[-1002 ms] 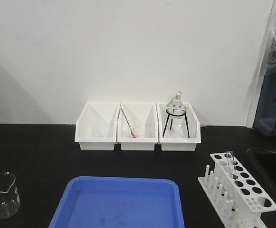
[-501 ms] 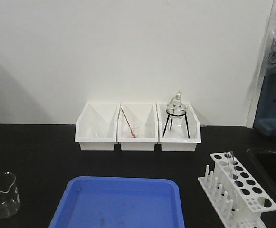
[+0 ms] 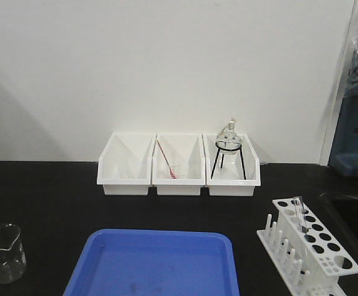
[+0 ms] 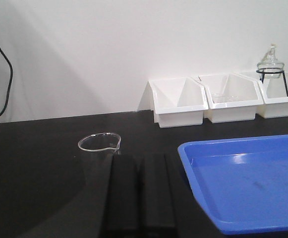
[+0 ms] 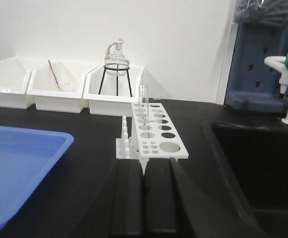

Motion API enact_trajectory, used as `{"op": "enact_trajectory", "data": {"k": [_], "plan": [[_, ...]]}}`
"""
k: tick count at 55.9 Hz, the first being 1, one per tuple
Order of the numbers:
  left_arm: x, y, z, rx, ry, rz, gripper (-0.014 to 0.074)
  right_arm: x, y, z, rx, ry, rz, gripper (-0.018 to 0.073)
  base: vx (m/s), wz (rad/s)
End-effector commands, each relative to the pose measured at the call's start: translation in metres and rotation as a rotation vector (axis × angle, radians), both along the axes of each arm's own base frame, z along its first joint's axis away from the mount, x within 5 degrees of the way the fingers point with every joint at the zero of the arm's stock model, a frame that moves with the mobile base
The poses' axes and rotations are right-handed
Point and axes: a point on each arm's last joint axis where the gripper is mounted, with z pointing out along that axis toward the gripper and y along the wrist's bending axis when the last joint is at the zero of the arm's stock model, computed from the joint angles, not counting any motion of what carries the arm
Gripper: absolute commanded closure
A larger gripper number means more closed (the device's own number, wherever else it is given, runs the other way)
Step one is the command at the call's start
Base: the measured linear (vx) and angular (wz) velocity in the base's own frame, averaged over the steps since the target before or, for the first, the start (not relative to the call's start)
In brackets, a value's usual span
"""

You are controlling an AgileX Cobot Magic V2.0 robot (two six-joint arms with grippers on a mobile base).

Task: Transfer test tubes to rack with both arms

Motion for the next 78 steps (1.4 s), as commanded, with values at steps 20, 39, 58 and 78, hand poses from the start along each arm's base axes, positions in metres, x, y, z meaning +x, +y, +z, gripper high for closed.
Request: {"op": "enact_trajectory", "data": {"k": [20,39,58,78], "plan": [[0.001,0.001,-0.002,-0.015,-0.044,0.007,0.0603,-0.015,-0.001,0.007,0.0,-0.149,-0.004,0.0571,0.0,0.0],[0.001,0.001,-0.002,-0.015,-0.045,0.007,0.0603,-0.015,-0.001,0.006,0.0,-0.145,-0.005,0.0571,0.0,0.0],[0.001,0.001,-0.002,-0.015,-0.045,0.007,0.0603,-0.015,-0.001,0.006,0.0,-0.145,-0.005,0.0571,0.0,0.0],[0.001,0.001,-0.002,-0.015,-0.045,0.007,0.0603,-0.015,-0.001,0.006,0.0,-0.145,-0.005,0.0571,0.0,0.0]]}}
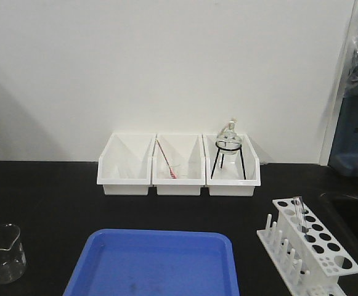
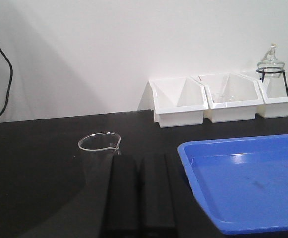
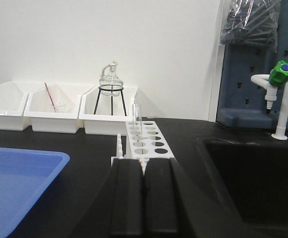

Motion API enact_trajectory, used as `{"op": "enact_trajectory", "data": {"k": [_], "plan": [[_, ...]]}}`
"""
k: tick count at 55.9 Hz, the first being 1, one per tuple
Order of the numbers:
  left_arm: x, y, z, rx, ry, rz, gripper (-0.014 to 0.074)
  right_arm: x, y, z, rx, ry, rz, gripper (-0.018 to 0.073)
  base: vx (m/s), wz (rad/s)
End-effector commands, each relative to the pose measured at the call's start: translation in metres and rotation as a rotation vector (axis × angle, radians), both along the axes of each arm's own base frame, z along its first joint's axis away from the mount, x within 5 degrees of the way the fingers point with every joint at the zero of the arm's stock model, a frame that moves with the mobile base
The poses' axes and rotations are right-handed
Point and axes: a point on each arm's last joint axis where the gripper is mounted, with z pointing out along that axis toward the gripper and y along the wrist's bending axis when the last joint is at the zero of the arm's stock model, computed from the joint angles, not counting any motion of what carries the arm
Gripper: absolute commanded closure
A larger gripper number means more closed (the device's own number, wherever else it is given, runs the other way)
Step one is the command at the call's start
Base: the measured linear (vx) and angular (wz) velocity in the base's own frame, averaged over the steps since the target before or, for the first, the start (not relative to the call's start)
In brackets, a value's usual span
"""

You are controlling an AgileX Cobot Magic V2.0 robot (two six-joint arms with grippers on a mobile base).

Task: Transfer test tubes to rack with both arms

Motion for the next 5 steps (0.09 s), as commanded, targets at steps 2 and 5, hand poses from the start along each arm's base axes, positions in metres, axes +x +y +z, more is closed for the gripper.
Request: {"op": "enact_trajectory", "data": {"k": [2,5], "plan": [[0.001,0.0006,-0.0018,-0.015,-0.047,0.007,0.0603,-0.0003,0.0011,0.005,-0.008,-0.071,0.012,0.0571,0.0,0.0],[0.001,0.0006,-0.0018,-0.015,-0.047,0.007,0.0603,-0.0003,0.0011,0.005,-0.008,-0.071,0.012,0.0571,0.0,0.0]]}}
